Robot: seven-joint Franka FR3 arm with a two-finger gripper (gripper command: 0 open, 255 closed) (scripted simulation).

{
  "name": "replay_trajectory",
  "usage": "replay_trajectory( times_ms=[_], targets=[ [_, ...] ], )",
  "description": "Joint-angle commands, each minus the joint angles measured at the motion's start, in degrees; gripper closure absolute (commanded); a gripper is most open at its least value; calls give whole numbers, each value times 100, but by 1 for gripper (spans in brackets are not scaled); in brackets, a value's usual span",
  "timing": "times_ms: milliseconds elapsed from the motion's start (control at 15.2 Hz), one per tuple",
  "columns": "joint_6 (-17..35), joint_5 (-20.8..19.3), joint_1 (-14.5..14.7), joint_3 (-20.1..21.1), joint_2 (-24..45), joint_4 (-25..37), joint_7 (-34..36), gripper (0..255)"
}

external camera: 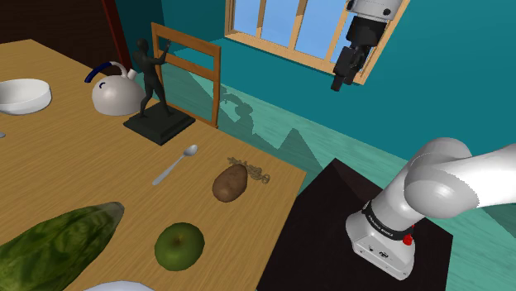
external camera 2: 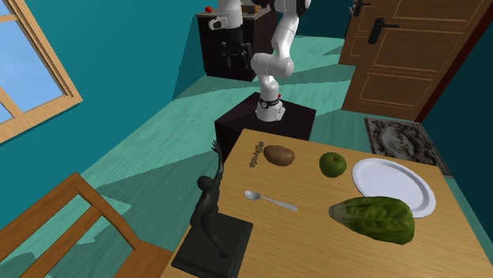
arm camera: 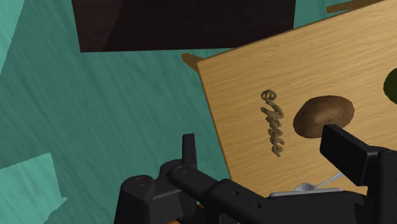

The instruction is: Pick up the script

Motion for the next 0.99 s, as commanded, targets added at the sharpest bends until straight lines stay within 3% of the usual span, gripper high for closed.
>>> replay_trajectory(
  times_ms=[0,462,924],
  targets=[
    [0,0,0,0,0,0,0,0],
    [1496,481,172,394,66,-1167,487,0],
    [3218,1045,470,841,722,-1931,897,0]
  ],
)
